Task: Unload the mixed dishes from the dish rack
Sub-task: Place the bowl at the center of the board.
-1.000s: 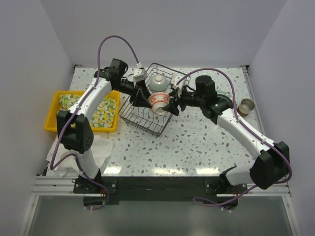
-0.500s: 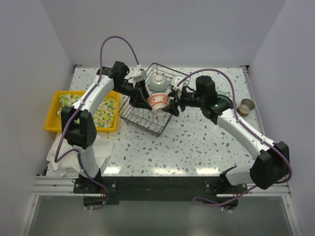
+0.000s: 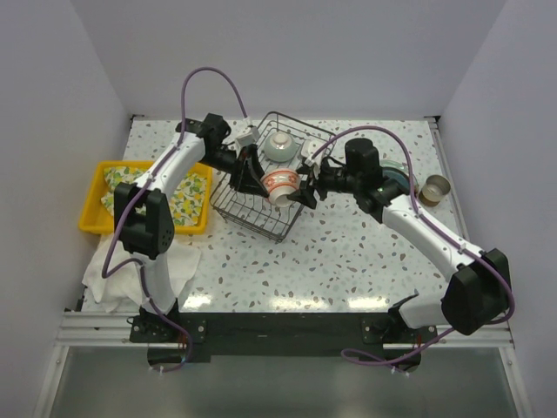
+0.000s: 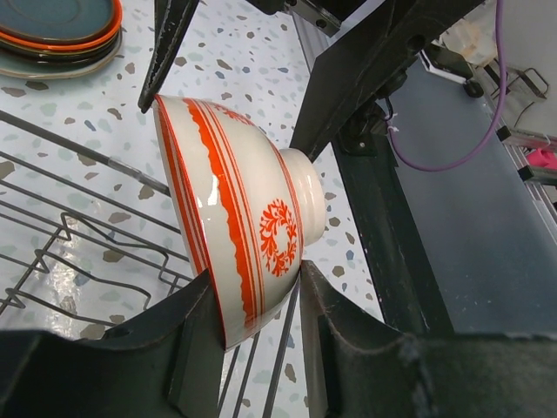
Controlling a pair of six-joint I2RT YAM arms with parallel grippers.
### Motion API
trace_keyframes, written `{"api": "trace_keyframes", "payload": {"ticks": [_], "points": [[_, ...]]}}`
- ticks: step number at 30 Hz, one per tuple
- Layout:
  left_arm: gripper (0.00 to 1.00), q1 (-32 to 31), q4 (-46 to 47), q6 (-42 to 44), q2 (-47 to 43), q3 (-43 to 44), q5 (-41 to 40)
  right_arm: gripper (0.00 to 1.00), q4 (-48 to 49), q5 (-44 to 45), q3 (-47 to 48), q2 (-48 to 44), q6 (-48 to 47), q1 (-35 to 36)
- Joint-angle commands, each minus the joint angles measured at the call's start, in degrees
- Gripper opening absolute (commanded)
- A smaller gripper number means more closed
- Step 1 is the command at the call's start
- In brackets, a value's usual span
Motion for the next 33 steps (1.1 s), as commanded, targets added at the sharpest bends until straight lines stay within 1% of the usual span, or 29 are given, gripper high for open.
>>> {"api": "trace_keyframes", "payload": {"ticks": [1, 5, 8, 12, 15, 21, 28, 33], "points": [[0.0, -0.5, -2.0, -0.1, 0.4, 2.7, 6.7, 0.43, 8.6, 0.4, 0.3, 1.9, -3.3, 0.3], [0.0, -0.5, -2.0, -0.6, 0.3, 2.7, 6.3, 0.45, 11.9, 0.2, -0.6, 4.1, -6.1, 0.3], [0.0, -0.5, -2.0, -0.5, 0.2, 2.5, 6.1, 0.45, 13.2, 1.8, 0.3, 5.8, -7.4, 0.3], [0.0, -0.5, -2.1, -0.7, 0.3, 2.5, 6.3, 0.46, 18.1, 4.5, 0.6, 7.0, -9.2, 0.2], [0.0, -0.5, -2.0, -0.8, 0.3, 2.3, 6.8, 0.48, 20.0, 5.9, 2.1, 9.0, -9.9, 0.2], [0.0, -0.5, -2.0, -1.0, 0.3, 2.0, 7.1, 0.49, 22.1, 6.7, 5.3, 12.3, -11.5, 0.3], [0.0, -0.6, -2.0, -1.5, 0.2, 1.3, 7.5, 0.5, 21.2, 8.0, 8.9, 14.9, -14.4, 0.3], [0.0, -0.7, -2.0, -1.6, 0.2, 1.6, 7.0, 0.52, 21.0, 9.0, 9.1, 14.7, -15.0, 0.2]]}}
